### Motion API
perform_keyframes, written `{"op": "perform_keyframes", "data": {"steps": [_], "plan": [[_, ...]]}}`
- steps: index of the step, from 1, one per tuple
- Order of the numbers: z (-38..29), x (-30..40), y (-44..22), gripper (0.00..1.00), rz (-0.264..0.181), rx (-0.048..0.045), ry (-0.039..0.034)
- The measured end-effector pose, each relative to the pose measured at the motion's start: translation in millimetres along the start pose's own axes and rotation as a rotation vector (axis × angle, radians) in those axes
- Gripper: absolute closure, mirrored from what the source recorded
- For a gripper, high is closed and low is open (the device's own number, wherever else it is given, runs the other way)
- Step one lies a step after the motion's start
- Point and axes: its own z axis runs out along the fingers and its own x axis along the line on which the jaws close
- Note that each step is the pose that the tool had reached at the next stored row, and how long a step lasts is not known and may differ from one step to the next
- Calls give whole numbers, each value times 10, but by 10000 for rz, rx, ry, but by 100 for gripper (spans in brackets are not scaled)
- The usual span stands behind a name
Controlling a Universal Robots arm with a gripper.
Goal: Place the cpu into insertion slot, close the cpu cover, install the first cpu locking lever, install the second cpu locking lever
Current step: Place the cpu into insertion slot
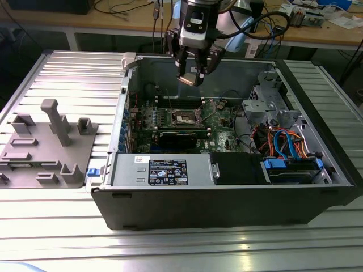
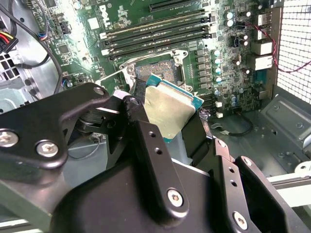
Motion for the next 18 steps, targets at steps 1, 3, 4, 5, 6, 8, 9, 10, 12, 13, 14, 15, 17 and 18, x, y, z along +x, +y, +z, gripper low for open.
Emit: {"op": "perform_keyframes", "data": {"steps": [1, 3, 4, 5, 6, 8, 9, 10, 12, 13, 14, 15, 17, 18], "plan": [[0, 0, 0, 46, 15, 0, 1], [0, 0, 0, 46, 65, 1, 4], [0, 0, 0, 46, 90, 1, 5], [0, 0, 0, 46, 103, 1, 6], [0, 0, 0, 46, 120, 1, 7], [0, 0, 0, 46, 172, 2, 9], [0, 0, 0, 46, 198, 3, 11], [0, 0, 0, 46, 212, 3, 12], [0, 0, 0, 46, 246, 3, 14], [0, 0, 0, 46, 262, 3, 15], [0, 0, 0, 46, 280, 3, 16], [0, 0, 0, 46, 297, 4, 17], [0, 0, 0, 46, 337, 4, 19], [0, 0, 0, 46, 362, 5, 20]]}}
